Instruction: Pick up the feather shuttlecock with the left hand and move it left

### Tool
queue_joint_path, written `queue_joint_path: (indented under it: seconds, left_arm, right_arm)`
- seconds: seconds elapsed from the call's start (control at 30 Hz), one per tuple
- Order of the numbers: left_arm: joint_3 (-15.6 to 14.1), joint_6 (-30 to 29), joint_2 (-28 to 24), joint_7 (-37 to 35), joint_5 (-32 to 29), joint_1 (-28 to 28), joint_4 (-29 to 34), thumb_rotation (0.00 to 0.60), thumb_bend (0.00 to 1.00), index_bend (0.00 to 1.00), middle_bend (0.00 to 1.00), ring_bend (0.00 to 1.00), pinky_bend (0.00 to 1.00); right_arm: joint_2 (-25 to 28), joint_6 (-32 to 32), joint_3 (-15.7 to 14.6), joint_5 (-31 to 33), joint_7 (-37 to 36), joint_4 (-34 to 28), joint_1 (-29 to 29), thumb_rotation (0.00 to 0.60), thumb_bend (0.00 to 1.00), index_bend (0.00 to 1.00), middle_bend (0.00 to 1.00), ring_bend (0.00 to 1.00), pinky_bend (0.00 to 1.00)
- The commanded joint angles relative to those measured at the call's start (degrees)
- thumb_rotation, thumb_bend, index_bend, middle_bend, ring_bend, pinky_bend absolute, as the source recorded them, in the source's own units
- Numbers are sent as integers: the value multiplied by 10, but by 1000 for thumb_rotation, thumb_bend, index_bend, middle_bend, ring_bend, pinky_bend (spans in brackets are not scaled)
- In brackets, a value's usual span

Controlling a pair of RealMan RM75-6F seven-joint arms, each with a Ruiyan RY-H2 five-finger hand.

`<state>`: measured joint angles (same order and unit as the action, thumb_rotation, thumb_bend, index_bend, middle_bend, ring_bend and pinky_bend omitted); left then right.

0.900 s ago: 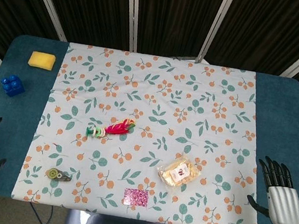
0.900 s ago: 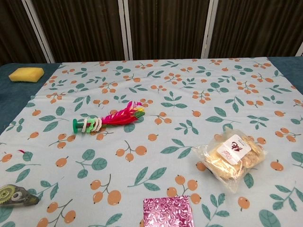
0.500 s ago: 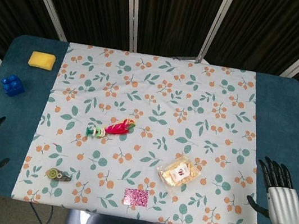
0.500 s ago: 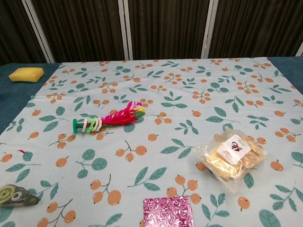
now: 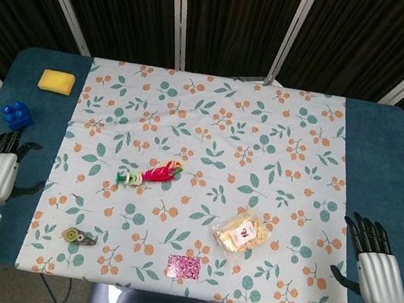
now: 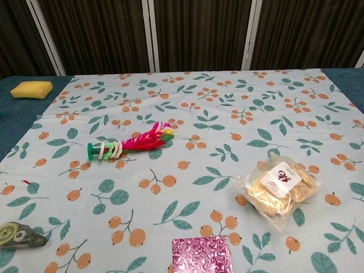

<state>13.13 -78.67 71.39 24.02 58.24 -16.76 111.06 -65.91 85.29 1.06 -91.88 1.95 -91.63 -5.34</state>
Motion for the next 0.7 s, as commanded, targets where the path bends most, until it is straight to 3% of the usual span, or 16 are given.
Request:
queue_joint_path:
  seconds: [0.03,0.2,0.33,0.7]
  left_arm:
    - [103,41,98,82,-181,-109,-33,600,280,325,0,0,0]
    - [165,19,199,162,-327,-212,-118,600,291,395,0,0,0]
    - [196,4,270,206,-395,-283,-197,600,290,429,0,0,0]
    - [240,15,409,270,-471,-432,-380,600,290,492,0,0,0]
  right_arm:
    - [2,-1,0,1,-3,-2,0,600,111,51,0,0,0]
    - [6,-7,0,6,-15,-6,-2,600,111,51,0,0,0]
    - [9,-13,1,11,-24,-10,-4,600,111,51,0,0,0]
    - [20,-25,1,18,-47,-21,-8,600,109,52,0,0,0]
